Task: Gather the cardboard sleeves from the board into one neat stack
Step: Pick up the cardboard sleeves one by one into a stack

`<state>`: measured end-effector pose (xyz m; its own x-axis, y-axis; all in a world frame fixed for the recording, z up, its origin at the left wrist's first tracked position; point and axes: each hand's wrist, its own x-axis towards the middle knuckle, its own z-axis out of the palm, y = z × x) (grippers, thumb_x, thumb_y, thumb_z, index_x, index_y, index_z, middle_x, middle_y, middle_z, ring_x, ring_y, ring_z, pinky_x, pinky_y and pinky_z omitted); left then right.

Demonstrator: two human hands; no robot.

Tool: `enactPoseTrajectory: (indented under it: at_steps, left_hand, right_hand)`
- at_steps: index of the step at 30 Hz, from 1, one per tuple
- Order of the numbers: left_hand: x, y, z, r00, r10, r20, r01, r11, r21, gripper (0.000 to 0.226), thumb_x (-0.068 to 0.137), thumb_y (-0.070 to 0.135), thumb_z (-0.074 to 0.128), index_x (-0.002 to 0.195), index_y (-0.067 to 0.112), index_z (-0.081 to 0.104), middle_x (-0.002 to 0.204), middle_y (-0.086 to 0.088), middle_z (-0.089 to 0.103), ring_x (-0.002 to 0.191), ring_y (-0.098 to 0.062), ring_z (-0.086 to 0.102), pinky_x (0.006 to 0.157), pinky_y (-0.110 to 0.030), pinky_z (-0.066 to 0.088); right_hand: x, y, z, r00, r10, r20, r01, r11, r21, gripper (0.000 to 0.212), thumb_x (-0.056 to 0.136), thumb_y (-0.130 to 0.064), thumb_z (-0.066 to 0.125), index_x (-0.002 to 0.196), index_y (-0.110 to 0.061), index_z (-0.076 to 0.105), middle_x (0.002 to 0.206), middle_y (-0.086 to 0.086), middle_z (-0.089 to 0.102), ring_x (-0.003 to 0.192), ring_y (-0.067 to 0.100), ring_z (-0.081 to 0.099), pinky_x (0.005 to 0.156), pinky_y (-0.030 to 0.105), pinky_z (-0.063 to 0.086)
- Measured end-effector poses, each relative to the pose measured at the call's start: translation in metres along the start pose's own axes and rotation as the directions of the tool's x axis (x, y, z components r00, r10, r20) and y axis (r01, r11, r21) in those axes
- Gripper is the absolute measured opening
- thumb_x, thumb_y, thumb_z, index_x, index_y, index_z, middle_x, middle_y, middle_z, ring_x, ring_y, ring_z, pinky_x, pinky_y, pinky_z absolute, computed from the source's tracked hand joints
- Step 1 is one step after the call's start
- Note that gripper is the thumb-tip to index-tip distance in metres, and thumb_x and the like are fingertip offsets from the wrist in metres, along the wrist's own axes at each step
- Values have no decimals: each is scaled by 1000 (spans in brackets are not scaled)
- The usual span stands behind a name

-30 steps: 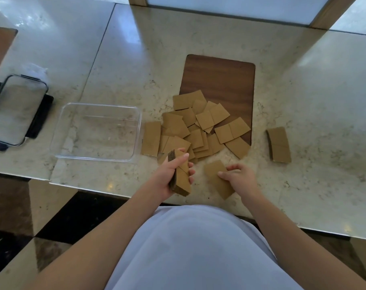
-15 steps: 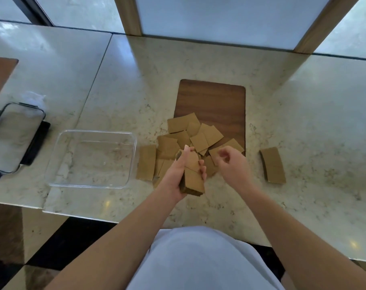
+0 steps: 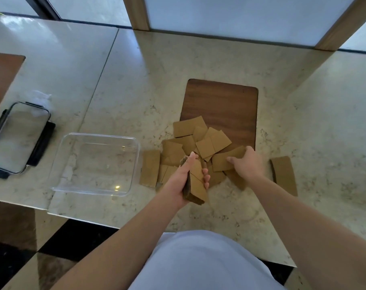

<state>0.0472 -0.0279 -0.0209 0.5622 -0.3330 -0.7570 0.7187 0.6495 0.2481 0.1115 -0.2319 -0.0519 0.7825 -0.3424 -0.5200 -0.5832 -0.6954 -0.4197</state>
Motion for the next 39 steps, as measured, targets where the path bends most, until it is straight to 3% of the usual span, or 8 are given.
enactPoseTrajectory:
  at_steps: [5,8,14,19,23,27,34,39]
  left_hand:
    - [-1,3,-8,998,-62,-13,62,997,43,51,85,54,75,122,21,61,94,-17,67,76,-29,69,65,-40,59]
    - [-3,0,-11,987,-156,46,155,988,18,59,81,59,78,124,21,63,101,-20,66,83,-32,67,70,-43,58]
    - [-4,-8,-10,898,-326,296,290,944,159,75,82,56,80,136,7,64,120,-26,69,102,-41,69,90,-57,56]
    - [-9,-17,-12,936,-287,205,245,947,206,70,78,23,90,137,14,55,101,-20,66,79,-29,66,71,-44,59]
    - [-9,-8,-11,949,-201,242,185,979,87,56,83,38,85,133,34,58,104,-15,56,78,-23,58,73,-41,57]
    - [-9,-7,-8,973,-160,163,152,986,65,52,81,45,84,121,25,58,101,-16,57,78,-26,59,72,-42,57]
    - [-8,-6,-17,986,-121,116,124,992,-16,58,77,9,80,130,16,58,103,-24,59,85,-39,64,81,-52,56]
    - [-8,-11,-23,980,-155,128,152,988,30,51,83,13,74,132,19,59,112,-31,63,95,-44,65,85,-54,57]
  right_hand:
    - [-9,7,-20,999,46,-24,-35,938,345,65,94,-30,71,149,-7,46,147,14,54,133,33,52,110,50,45]
    - [-25,6,-40,979,-60,196,-65,817,573,33,90,-31,75,119,-18,65,118,6,71,98,19,69,81,38,56]
    - [-60,-15,-42,643,-382,664,148,913,381,21,84,-32,82,101,-25,72,90,-12,76,84,8,72,64,15,54]
    - [-55,-10,-10,824,-338,455,332,938,97,81,60,-67,84,127,-27,59,121,-10,60,109,12,59,86,30,53]
    - [-35,21,-7,986,-160,40,160,987,-16,73,80,-49,80,138,-17,51,135,5,55,124,24,50,98,37,46]
    - [-37,34,9,995,-95,-1,91,951,-296,69,79,-47,80,134,-21,47,133,8,50,128,31,43,104,46,38]
    - [-38,46,5,1000,10,-1,-10,995,96,43,84,-35,82,107,-21,48,108,5,60,89,19,55,66,33,45]
    - [-46,46,-12,989,43,140,-114,831,545,28,90,-30,76,113,-15,70,101,-2,70,89,11,64,67,26,46]
